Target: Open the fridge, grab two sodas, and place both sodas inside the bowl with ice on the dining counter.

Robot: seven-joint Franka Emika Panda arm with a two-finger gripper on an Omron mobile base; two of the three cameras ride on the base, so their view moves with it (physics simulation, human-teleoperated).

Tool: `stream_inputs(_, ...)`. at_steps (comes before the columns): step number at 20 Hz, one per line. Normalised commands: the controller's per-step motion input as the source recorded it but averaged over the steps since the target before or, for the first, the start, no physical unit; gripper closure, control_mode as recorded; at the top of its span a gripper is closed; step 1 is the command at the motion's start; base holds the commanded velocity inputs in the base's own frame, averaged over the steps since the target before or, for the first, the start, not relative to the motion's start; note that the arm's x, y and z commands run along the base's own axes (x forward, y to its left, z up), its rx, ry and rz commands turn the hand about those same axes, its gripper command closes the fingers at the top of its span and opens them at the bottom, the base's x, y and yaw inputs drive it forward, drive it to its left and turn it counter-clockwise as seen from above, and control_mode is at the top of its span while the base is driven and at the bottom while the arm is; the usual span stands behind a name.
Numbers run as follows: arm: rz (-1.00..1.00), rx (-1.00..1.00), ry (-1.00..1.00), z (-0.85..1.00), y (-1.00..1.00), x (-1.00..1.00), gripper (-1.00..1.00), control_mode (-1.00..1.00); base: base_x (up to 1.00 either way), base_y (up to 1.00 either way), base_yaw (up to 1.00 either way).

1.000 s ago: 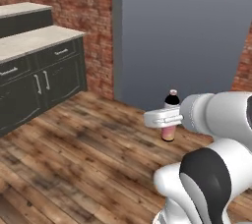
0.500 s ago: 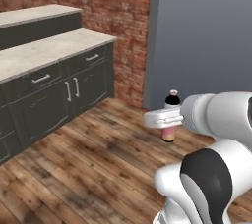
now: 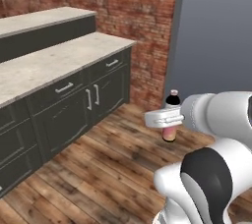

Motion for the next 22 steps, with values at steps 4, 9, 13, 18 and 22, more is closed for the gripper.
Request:
stream_inputs(4, 0.00, 0.00, 0.00, 0.00, 0.00, 0.00, 1.00, 1.00, 0.00, 0.86, -0.15)
stream_inputs(9, 0.00, 0.00, 0.00, 0.00, 0.00, 0.00, 1.00, 1.00, -0.01, 0.99, -0.15)
stream_inputs(13, 0.00, 0.00, 0.00, 0.00, 0.00, 0.00, 1.00, 1.00, 0.10, 1.00, -0.10)
stream_inputs(18, 0.00, 0.00, 0.00, 0.00, 0.00, 0.00, 1.00, 1.00, 0.90, 0.26, 0.32)
stream_inputs(22, 0.00, 0.00, 0.00, 0.00, 0.00, 0.00, 1.00, 1.00, 0.96, 0.06, 0.29)
